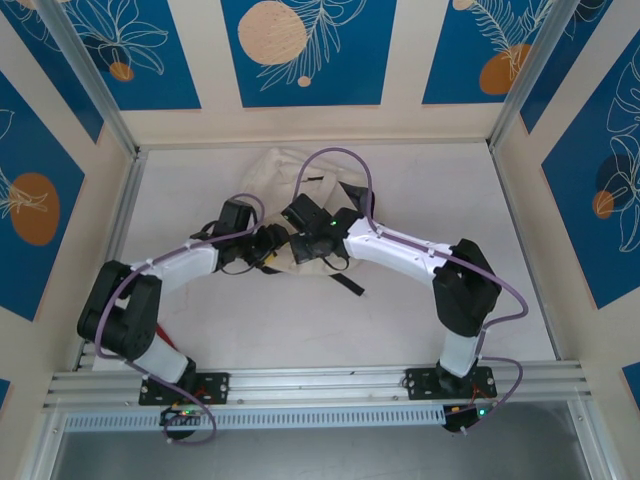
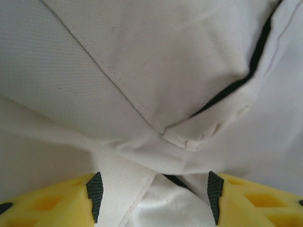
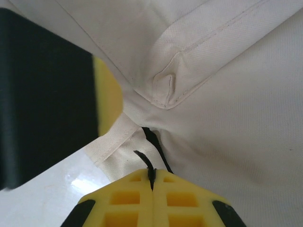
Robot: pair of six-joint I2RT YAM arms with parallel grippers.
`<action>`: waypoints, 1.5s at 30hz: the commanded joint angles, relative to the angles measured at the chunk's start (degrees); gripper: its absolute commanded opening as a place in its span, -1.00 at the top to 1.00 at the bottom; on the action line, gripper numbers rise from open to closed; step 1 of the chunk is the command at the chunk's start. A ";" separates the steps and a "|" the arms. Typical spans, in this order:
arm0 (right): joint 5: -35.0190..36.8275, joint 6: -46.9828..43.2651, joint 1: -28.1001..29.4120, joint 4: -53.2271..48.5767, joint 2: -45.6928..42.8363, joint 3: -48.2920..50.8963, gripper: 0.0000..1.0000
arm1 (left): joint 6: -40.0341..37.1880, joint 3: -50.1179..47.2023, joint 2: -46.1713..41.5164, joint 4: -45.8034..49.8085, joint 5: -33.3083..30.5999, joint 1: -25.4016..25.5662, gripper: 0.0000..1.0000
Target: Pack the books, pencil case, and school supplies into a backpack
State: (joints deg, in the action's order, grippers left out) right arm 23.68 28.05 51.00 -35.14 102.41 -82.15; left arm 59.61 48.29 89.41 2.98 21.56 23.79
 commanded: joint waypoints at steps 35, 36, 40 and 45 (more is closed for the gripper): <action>23.48 21.96 -4.20 -19.38 -8.32 6.38 1.00 | -6.47 7.69 8.31 8.01 -20.77 -1.37 1.00; 23.99 22.14 -4.30 -19.68 -8.46 6.26 1.00 | -6.69 7.69 8.24 8.11 -20.84 -1.54 1.00; 25.03 22.35 -4.82 -20.30 -8.46 5.75 1.00 | -7.14 7.44 8.00 8.33 -20.88 -2.42 1.00; 18.19 15.23 -5.36 -12.37 -9.27 7.36 1.00 | -8.25 7.34 6.99 8.65 -20.25 -3.50 1.00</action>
State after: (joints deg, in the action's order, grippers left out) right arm 40.47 47.44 46.98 -46.76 96.40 -75.96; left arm 53.54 55.44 97.25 8.64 8.93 24.01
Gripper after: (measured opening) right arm 0.058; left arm 0.047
